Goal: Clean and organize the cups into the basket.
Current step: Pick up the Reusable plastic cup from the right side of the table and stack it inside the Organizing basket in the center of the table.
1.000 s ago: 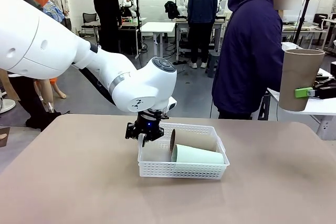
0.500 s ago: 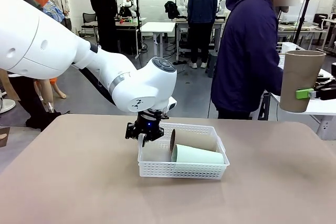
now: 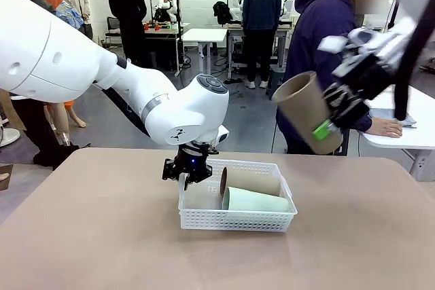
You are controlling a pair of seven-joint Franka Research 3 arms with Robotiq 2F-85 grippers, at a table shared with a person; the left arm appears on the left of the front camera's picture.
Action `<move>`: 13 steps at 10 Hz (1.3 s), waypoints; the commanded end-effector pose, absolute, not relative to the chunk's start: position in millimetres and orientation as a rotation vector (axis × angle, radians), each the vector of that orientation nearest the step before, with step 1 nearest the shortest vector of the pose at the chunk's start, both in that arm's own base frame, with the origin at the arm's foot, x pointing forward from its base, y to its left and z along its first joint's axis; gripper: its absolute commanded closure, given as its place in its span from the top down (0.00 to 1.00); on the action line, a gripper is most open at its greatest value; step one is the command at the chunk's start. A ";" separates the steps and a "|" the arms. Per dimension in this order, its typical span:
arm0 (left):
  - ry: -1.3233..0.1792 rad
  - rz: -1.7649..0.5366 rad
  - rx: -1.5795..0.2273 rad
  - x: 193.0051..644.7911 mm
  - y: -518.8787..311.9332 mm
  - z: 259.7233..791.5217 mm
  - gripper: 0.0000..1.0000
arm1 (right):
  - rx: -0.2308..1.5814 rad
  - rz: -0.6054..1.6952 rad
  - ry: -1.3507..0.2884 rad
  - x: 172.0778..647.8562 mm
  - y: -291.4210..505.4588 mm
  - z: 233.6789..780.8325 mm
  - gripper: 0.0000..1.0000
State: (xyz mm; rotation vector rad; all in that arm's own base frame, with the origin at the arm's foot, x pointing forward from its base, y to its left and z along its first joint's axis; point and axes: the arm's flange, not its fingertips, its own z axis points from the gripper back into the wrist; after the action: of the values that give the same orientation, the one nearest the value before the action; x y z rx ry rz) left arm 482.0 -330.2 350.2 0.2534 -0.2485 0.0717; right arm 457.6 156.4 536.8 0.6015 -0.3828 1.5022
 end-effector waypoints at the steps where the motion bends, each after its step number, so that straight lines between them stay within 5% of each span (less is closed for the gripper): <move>1: -0.248 0.075 0.255 481.3 -329.0 349.8 0.00 | 0.501 1.548 -0.178 484.1 183.1 512.7 0.81; 13: -0.248 0.075 0.255 481.3 -329.0 349.8 0.00 | 0.467 1.701 -0.028 512.4 269.3 423.4 0.81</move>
State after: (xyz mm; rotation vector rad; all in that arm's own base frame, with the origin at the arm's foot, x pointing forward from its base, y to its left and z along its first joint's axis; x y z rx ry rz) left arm 482.2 -330.1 350.2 0.2535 -0.2485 0.0720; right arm 504.8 263.2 419.3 0.4903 -0.0290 1.6687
